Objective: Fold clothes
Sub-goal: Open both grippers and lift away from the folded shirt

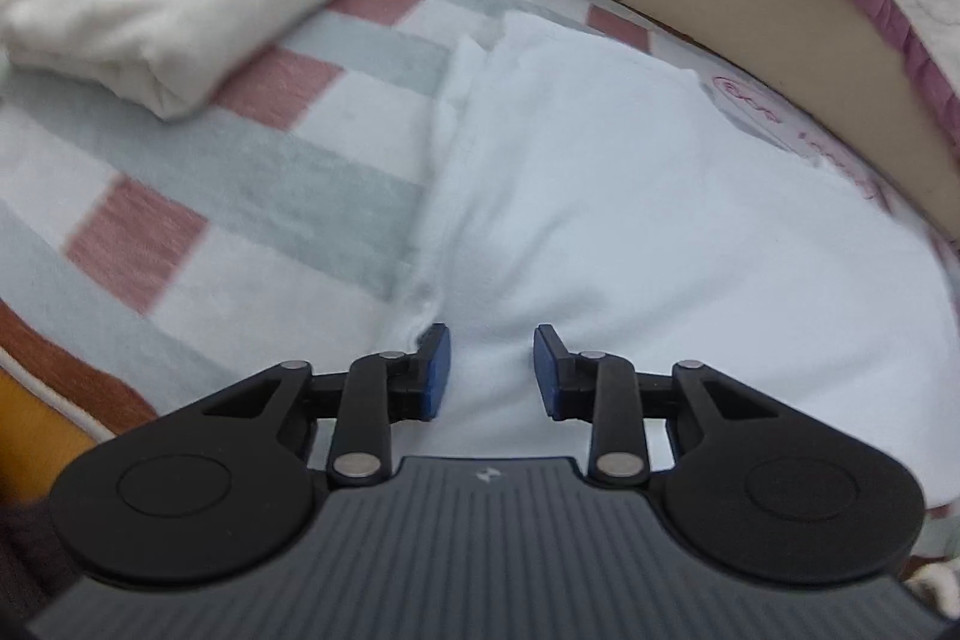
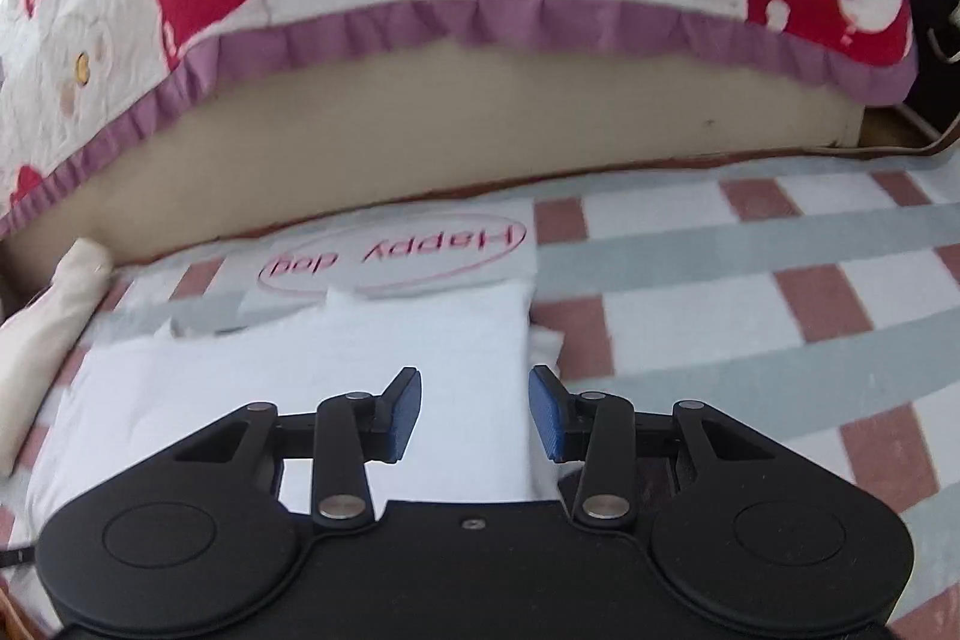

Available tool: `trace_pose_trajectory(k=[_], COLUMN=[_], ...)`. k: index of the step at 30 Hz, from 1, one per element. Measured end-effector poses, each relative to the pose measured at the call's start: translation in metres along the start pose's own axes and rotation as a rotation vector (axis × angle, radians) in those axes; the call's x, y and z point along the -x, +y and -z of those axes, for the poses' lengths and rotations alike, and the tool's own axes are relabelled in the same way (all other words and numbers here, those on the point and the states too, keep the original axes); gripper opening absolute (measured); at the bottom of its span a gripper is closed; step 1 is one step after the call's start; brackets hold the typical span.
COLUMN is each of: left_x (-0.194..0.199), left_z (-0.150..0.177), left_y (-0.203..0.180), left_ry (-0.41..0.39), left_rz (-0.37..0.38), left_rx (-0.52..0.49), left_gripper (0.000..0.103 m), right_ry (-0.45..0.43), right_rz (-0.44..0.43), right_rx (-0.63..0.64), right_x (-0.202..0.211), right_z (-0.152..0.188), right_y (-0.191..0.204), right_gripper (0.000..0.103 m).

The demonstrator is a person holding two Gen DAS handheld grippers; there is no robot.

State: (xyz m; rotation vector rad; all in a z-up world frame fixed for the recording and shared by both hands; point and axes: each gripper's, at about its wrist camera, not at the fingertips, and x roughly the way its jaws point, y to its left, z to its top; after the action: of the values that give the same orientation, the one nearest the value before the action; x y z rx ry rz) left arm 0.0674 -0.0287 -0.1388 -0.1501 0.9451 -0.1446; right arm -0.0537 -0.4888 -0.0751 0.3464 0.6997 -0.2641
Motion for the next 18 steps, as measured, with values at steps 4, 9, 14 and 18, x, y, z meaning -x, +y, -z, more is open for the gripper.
trace_pose_trajectory(k=[4,9,14,18], left_x=[0.013,0.031,0.003,-0.022], left_z=[-0.002,-0.009,-0.008,-0.006], left_y=[0.002,-0.018,-0.046,-0.048], left_ry=[-0.106,-0.167,-0.073,0.048], left_rz=[-0.192,-0.044,0.084,-0.015], left_rx=[-0.038,-0.098,-0.162,-0.137], left_gripper=[0.021,0.033,0.042,0.044], right_ry=[0.068,0.123,0.199,0.231], right_rz=[0.016,0.1,0.095,0.172], right_rx=[-0.014,-0.025,-0.017,-0.018], right_x=[-0.017,-0.036,-0.05,-0.058], right_z=[0.009,0.013,0.017,0.023], right_y=[-0.007,-0.012,-0.017,-0.025], right_gripper=[0.045,0.045,0.045,0.039])
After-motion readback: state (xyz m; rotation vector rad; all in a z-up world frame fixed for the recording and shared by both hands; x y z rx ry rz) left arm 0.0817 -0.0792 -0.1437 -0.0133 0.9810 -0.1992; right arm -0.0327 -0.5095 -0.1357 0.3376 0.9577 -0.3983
